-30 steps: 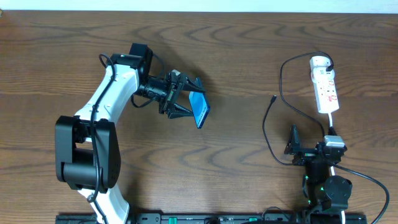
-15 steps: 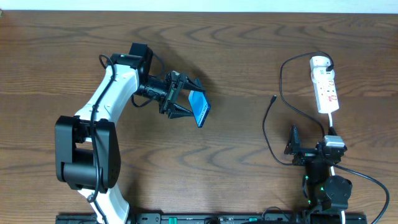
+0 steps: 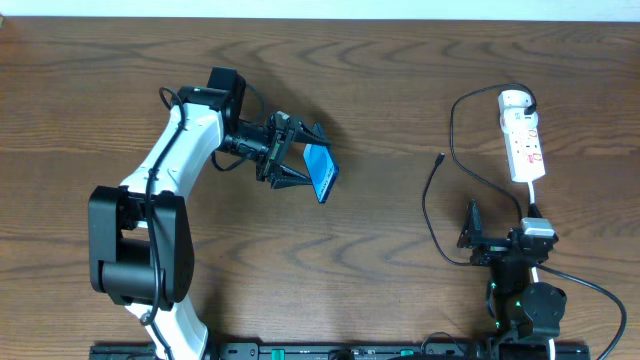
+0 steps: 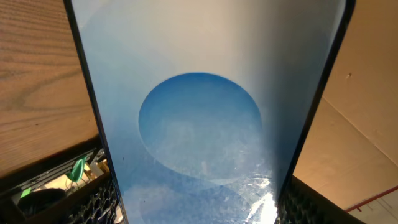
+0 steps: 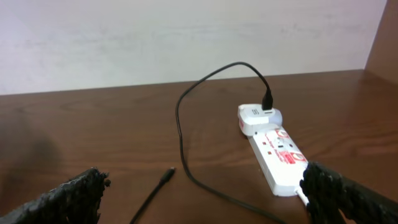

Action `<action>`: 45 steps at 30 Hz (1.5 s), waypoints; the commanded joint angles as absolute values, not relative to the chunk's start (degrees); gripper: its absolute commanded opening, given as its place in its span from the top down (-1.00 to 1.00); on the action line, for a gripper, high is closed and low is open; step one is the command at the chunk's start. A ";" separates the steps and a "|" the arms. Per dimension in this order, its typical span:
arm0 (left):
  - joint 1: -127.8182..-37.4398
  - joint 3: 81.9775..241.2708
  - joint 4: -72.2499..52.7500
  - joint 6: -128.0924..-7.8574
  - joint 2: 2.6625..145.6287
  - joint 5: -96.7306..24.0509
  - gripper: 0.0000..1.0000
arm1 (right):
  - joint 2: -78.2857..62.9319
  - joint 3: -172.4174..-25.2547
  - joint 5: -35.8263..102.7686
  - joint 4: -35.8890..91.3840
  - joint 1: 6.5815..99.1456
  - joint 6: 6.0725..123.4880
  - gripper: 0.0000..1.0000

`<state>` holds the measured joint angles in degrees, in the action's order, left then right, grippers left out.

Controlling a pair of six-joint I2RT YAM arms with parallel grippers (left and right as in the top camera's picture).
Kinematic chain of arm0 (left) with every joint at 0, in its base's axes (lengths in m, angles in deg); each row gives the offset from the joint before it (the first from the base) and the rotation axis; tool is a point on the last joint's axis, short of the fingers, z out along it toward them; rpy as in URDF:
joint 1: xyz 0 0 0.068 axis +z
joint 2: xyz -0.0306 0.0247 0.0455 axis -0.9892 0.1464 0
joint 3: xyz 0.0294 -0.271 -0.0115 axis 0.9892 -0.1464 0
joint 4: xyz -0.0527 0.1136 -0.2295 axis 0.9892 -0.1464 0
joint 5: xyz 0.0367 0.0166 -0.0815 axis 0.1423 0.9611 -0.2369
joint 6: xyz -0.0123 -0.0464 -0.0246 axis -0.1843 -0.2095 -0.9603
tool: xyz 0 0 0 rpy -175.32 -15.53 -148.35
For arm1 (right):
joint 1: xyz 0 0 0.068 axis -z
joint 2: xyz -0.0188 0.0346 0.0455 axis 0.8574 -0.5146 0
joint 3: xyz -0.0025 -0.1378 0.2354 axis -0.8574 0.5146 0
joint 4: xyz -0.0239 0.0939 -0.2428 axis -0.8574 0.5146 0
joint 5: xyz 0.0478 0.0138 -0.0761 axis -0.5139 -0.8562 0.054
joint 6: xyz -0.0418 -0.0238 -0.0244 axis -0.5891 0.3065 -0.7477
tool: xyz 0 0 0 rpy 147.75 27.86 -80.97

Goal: Plug charger to phone and switch on socket
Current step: 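Lift the phone with the left gripper and tilt it upright, then reach the right gripper to the phone and grasp its edge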

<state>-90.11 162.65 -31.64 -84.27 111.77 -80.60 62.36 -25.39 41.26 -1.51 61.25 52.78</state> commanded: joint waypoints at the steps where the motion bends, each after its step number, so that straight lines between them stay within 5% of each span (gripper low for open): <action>1: -90.29 162.50 -31.62 -84.05 110.72 -83.24 -0.40 | 62.58 -25.25 38.99 -3.06 60.85 55.21 -0.98; 6: -90.29 162.50 -31.57 -83.90 110.70 -83.07 -0.40 | 62.58 -25.25 29.39 -2.25 60.85 78.16 -0.99; 9: -90.29 162.50 -31.60 -83.90 110.70 -83.07 -0.40 | 62.34 -25.25 16.61 -2.60 60.81 104.45 -0.99; 13: -90.29 162.50 -31.60 -83.90 110.70 -83.07 -0.40 | 62.34 -25.25 13.72 -2.67 60.81 113.08 -0.99; 20: -90.29 162.50 -31.60 -83.90 110.72 -82.81 -0.40 | 62.34 -25.28 28.54 -4.61 60.85 113.24 -0.99; 25: -90.29 162.50 -31.57 -83.90 110.72 -82.65 -0.40 | 61.18 -28.45 28.59 -11.93 60.85 87.84 -0.98; 28: -90.29 162.50 -30.61 -83.90 110.72 -82.65 -0.40 | 56.40 -33.76 29.07 -10.05 60.85 82.35 -0.99; 35: -90.29 162.50 -29.15 -83.90 110.72 -82.65 -0.40 | 32.38 -57.73 26.16 2.71 56.87 71.38 -0.99; 45: -90.29 162.50 -28.97 -83.92 110.72 -82.65 -0.40 | 5.67 -90.80 26.25 29.31 33.12 75.73 -0.98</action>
